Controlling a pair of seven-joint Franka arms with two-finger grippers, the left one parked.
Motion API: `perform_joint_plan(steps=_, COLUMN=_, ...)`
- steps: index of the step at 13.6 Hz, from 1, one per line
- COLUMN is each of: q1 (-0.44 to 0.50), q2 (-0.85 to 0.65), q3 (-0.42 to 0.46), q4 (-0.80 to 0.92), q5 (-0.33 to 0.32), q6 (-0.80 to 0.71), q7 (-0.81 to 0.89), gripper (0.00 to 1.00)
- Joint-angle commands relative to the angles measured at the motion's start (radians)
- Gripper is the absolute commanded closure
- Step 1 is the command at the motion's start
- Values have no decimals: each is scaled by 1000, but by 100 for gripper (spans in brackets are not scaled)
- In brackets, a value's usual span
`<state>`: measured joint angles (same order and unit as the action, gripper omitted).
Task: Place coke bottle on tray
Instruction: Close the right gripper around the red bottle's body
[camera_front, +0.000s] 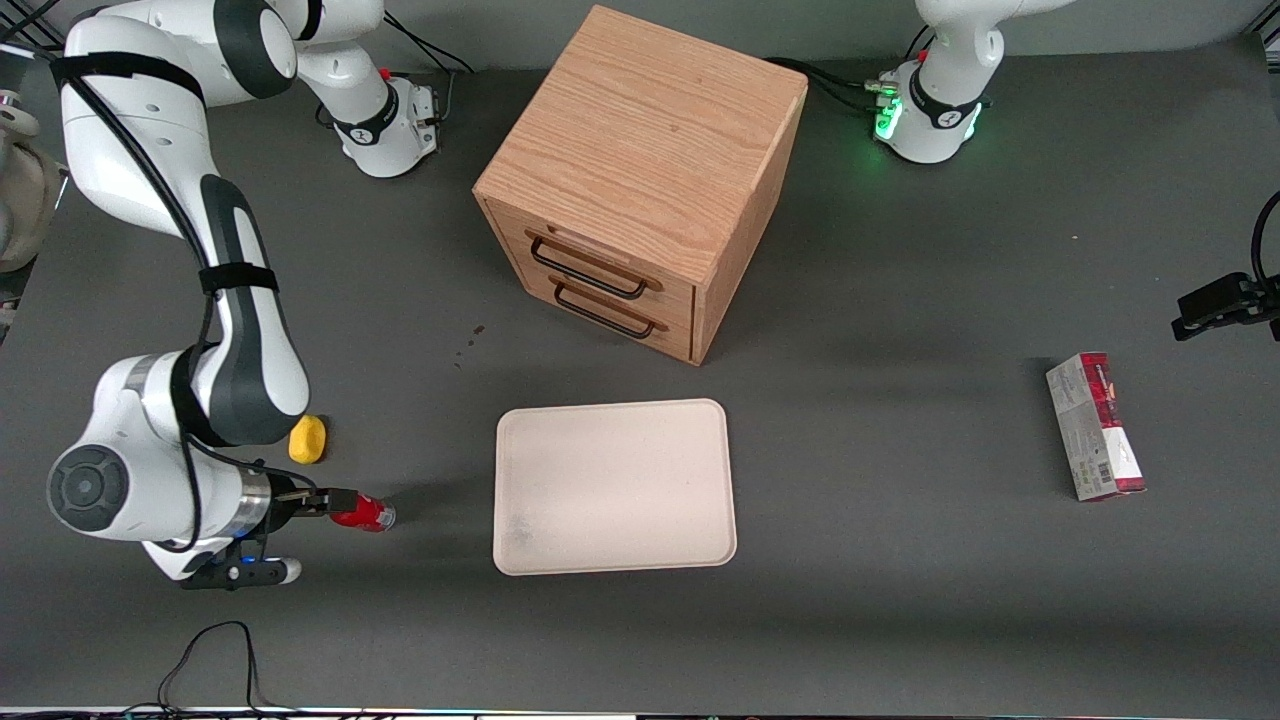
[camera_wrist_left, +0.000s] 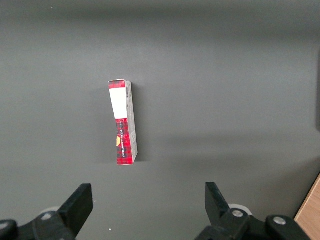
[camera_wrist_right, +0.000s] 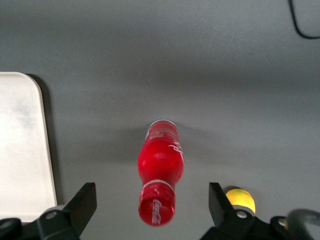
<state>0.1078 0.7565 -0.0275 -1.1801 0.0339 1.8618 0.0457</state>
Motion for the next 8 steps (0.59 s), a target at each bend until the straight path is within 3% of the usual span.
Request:
perform_joint_plan(steps=1, q1=6, q2=-31, q3=-3, q4=-50, q5=9, q6=25, q7=-6, gripper=1)
perform_joint_plan(steps=8, q1=4, q2=-31, q3=-5, q4=-59, q5=9, q6=25, q7=-14, gripper=1)
